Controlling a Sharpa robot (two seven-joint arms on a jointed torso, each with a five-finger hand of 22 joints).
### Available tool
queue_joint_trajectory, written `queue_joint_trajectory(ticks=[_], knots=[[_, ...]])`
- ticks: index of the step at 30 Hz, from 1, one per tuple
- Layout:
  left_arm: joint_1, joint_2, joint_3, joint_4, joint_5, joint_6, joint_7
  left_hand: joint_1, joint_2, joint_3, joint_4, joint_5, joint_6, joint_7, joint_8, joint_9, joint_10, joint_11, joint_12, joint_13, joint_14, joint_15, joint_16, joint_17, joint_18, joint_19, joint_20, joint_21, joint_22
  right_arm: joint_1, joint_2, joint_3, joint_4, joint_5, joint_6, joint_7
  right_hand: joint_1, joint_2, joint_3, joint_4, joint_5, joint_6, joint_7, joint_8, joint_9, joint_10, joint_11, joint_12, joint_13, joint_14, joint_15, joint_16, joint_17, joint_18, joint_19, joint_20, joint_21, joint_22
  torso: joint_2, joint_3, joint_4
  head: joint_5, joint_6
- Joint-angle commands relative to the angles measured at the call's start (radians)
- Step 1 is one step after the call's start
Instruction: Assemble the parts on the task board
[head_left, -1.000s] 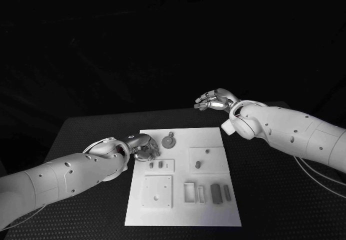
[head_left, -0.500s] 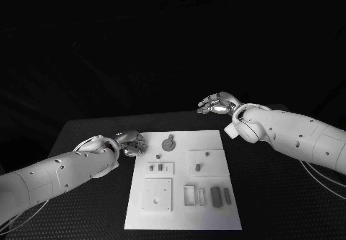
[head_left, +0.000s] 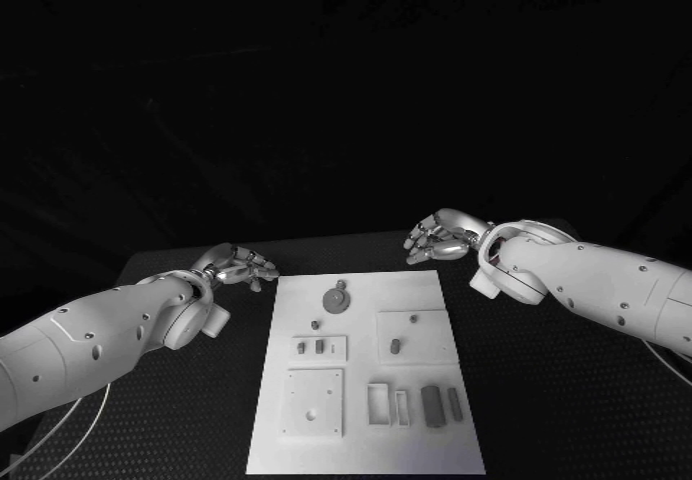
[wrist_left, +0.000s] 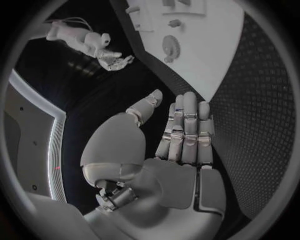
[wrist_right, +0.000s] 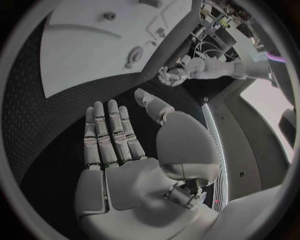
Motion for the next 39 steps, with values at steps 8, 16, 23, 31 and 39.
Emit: queue_joint_trajectory(ticks=[8, 16, 23, 31, 39], knots=[[0.017, -0.084, 0.001, 0.167, 0.154, 0.069, 0.109, -0.055, 0.004, -0.076, -0.027, -0.008, -0.029, 0.004, 0.005, 0.011, -0.039, 0.015, 0.001, 0.0, -0.068, 0.049, -0.145, -0.049, -0.016, -0.07, 0.029, -0.079, -0.029, -0.018, -0.061, -0.027, 0.12, -0.397, 0.07, -0.098, 0.022, -0.048, 0.065, 0.049, -0.076, 0.031, -0.008, 0.006, -0.007, 0.037, -0.012, 0.006, 0.01, 0.091, -0.048, 0.058, 0.058, 0.044, 0.109, -0.004, 0.031, 0.019, -0.002, 0.0007, 0.0028, -0.02, 0.0], [0.016, -0.092, 0.0, 0.209, 0.199, 0.058, 0.129, -0.053, 0.006, -0.082, -0.035, -0.007, -0.031, 0.005, 0.007, 0.015, -0.041, 0.015, 0.002, 0.001, -0.06, 0.057, -0.177, -0.053, -0.01, -0.071, 0.038, -0.091, -0.032, -0.023, -0.091, -0.066, 0.207, -0.565, 0.055, -0.155, 0.034, -0.09, 0.119, 0.081, -0.125, 0.056, -0.015, 0.011, -0.008, 0.069, -0.026, 0.014, 0.027, 0.161, -0.085, 0.089, 0.113, 0.053, 0.195, -0.023, 0.064, 0.033, -0.003, -0.0024, 0.0018, -0.025, -0.013], [0.015, -0.085, 0.0, 0.21, 0.212, 0.05, 0.135, -0.053, 0.008, -0.083, -0.036, -0.007, -0.031, 0.005, 0.007, 0.015, -0.042, 0.015, 0.002, 0.002, -0.056, 0.057, -0.182, -0.053, -0.008, -0.069, 0.038, -0.093, -0.032, -0.028, -0.09, -0.083, 0.234, -0.622, 0.044, -0.173, 0.039, -0.118, 0.154, 0.106, -0.133, 0.06, -0.019, 0.011, -0.008, 0.069, -0.025, 0.005, 0.03, 0.171, -0.089, 0.083, 0.132, 0.053, 0.207, -0.026, 0.063, 0.037, -0.006, -0.0053, 0.0026, -0.019, -0.012], [0.015, -0.083, 0.0, 0.21, 0.215, 0.049, 0.136, -0.054, 0.01, -0.085, -0.037, -0.007, -0.032, 0.005, 0.007, 0.016, -0.043, 0.016, 0.002, 0.002, -0.051, 0.057, -0.187, -0.052, -0.007, -0.066, 0.039, -0.094, -0.032, -0.036, -0.075, -0.096, 0.237, -0.677, 0.018, -0.195, 0.048, -0.133, 0.176, 0.113, -0.137, 0.063, -0.022, 0.012, -0.007, 0.071, -0.025, 0.002, 0.031, 0.173, -0.091, 0.079, 0.141, 0.053, 0.211, -0.028, 0.061, 0.039, -0.005, -0.0062, 0.0041, -0.019, -0.016], [0.015, -0.086, 0.0, 0.214, 0.215, 0.049, 0.134, -0.054, 0.01, -0.086, -0.038, -0.007, -0.032, 0.005, 0.007, 0.016, -0.044, 0.016, 0.002, 0.002, -0.047, 0.056, -0.189, -0.051, -0.006, -0.064, 0.039, -0.095, -0.031, -0.042, -0.059, -0.104, 0.235, -0.693, 0.027, -0.197, 0.058, -0.142, 0.202, 0.119, -0.138, 0.066, -0.024, 0.017, -0.004, 0.073, -0.025, -0.001, 0.033, 0.175, -0.092, 0.077, 0.153, 0.053, 0.213, -0.029, 0.059, 0.043, -0.004, -0.0044, 0.0029, -0.012, -0.021]])
